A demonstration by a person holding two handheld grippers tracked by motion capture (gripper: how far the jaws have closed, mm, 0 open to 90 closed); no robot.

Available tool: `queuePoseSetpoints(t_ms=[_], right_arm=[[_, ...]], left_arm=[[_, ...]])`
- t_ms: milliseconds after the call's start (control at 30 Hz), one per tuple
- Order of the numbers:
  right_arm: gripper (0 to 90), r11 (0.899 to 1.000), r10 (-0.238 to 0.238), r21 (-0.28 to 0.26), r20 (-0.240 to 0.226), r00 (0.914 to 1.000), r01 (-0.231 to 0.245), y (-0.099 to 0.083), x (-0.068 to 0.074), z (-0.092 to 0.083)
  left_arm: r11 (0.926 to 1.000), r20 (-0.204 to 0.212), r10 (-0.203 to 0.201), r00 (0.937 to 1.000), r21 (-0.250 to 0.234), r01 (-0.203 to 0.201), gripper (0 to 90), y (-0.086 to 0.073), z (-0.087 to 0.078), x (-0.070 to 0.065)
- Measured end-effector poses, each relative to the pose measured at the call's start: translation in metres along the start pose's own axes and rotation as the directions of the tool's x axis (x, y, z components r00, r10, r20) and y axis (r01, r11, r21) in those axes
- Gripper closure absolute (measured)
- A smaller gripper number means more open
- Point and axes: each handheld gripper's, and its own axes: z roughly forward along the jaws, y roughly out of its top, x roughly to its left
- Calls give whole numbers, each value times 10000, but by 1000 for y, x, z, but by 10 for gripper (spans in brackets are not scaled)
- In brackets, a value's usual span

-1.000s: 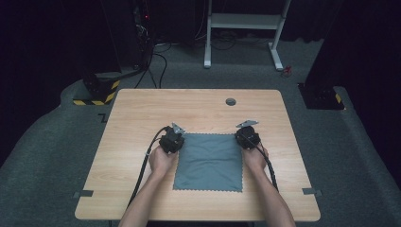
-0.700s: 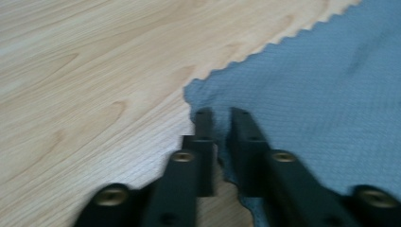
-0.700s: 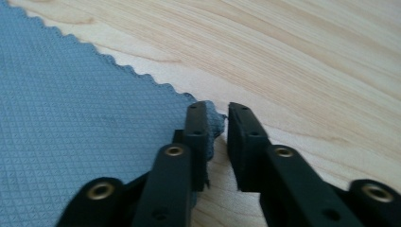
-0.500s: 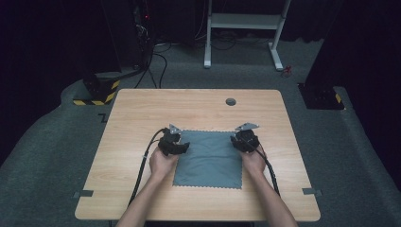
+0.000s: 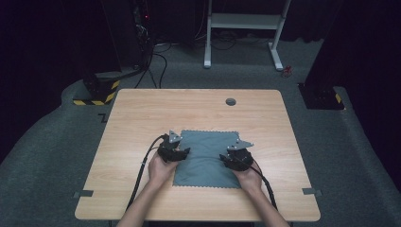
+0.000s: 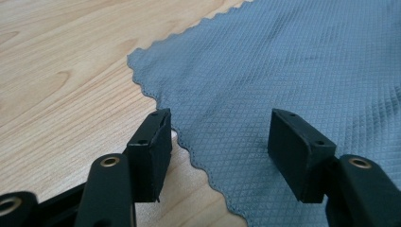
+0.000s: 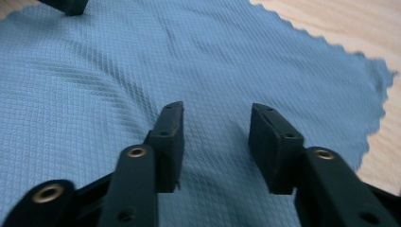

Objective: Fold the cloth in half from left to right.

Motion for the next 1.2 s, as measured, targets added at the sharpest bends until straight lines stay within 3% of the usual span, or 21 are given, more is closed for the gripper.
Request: queuePoseSetpoints(t_ms=[33, 367, 533, 600, 700, 767, 833, 900, 1000, 1067, 1100, 1133, 1200], right_arm=[[538, 9999, 122, -48, -169, 9998, -123, -3, -5, -2], [536, 9998, 91, -171, -82, 9999, -92, -7, -5, -5], [543, 9996, 227, 166, 31, 9997, -227, -4, -4, -5], [597, 9994, 287, 158, 434, 9986, -294, -1, 5, -9], [620, 9995, 299, -102, 277, 9992, -296, -2, 15, -11], [654, 9998, 44, -183, 82, 10000, -43, -2, 27, -11], [700, 9986, -492, -219, -472, 9977, 482, 3, 45, -11], [717, 9983, -531, -256, -642, 9965, 515, 4, 49, -11], [762, 9944, -1004, -442, -1235, 9873, 956, 11, 67, -10], [763, 9880, -1523, -520, -1738, 9729, 1453, 16, 88, -4], [763, 9880, -1523, -520, -1738, 9729, 1453, 16, 88, -4], [742, 9837, -1776, -656, -2092, 9616, 1674, 19, 105, 0], [720, 9779, -2082, -707, -2320, 9502, 1970, 21, 118, 5]], left_arm=[[10000, 35, -38, 10000, -55, 39, 408, -2, -1, 0], [10000, 55, -19, 10000, -87, 20, 409, -3, -2, 0], [10000, 100, -55, 9999, -70, 55, 407, -4, -3, 1], [9999, 215, -125, 9997, 26, 125, 407, -3, -4, 3], [9995, 367, -326, 9988, 18, 326, 410, -1, -5, 8], [9990, 268, -440, 9987, 108, 437, 415, 1, -5, 13], [9986, 94, -433, 9990, 302, 430, 418, 5, -1, 17], [9971, 12, -723, 9974, 235, 723, 430, 7, 3, 23], [9959, -257, -769, 9967, 454, 780, 426, 16, 11, 28], [9956, -350, -745, 9966, 536, 763, 429, 22, 16, 29], [9950, -353, -784, 9963, 593, 804, 429, 24, 18, 30], [9947, -468, -737, 9962, 686, 768, 429, 28, 22, 31], [9950, -473, -651, 9968, 733, 684, 425, 31, 24, 31]])
